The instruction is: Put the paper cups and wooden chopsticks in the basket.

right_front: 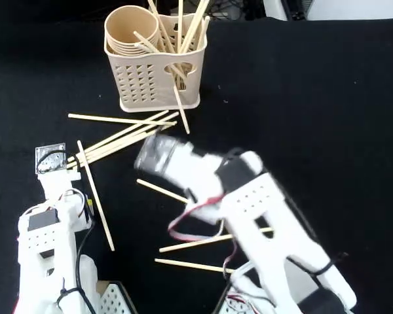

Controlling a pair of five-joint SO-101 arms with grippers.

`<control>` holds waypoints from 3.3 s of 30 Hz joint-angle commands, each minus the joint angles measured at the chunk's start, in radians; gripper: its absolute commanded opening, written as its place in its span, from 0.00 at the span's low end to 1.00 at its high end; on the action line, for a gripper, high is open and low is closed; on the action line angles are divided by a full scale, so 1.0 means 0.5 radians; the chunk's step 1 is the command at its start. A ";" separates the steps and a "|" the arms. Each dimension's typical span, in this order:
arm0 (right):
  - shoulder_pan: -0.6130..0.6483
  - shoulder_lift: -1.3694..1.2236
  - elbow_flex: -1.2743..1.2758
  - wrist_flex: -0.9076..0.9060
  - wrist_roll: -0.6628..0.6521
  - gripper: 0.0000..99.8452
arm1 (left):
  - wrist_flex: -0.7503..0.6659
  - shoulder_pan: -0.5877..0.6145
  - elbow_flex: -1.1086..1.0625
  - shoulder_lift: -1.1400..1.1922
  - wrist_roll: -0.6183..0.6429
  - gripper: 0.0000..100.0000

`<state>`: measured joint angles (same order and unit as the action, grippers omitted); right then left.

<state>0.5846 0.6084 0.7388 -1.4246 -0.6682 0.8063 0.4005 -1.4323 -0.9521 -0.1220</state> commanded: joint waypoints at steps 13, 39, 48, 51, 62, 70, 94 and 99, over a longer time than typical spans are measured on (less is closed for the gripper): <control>0.706 0.778 0.864 0.120 -0.086 0.24 | -0.034 -0.020 0.014 -0.037 -0.012 0.16; 1.046 0.017 1.014 0.663 -0.092 0.24 | -0.034 -0.020 0.011 -0.037 -0.012 0.16; 0.239 0.017 0.790 0.666 -0.325 0.24 | -0.034 -0.020 0.008 -0.037 -0.012 0.16; 0.129 0.008 0.720 0.663 -0.393 0.24 | -0.034 -0.020 0.008 -0.037 -0.012 0.16; 0.390 0.020 0.664 0.264 -0.390 0.25 | -0.034 -0.020 0.008 -0.037 -0.012 0.16; 0.804 0.008 0.689 0.267 -0.178 0.30 | -0.034 -0.020 0.008 -0.037 -0.012 0.16; 0.190 0.017 0.873 0.531 -0.516 0.25 | -0.034 -0.020 0.008 -0.037 -0.012 0.16; 0.356 0.017 0.750 0.236 -0.519 0.26 | -0.034 -0.020 0.008 -0.037 -0.012 0.16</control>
<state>0.7058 0.6206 1.1745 -1.2329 -0.9152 0.8063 0.4005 -1.4323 -0.9521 -0.1220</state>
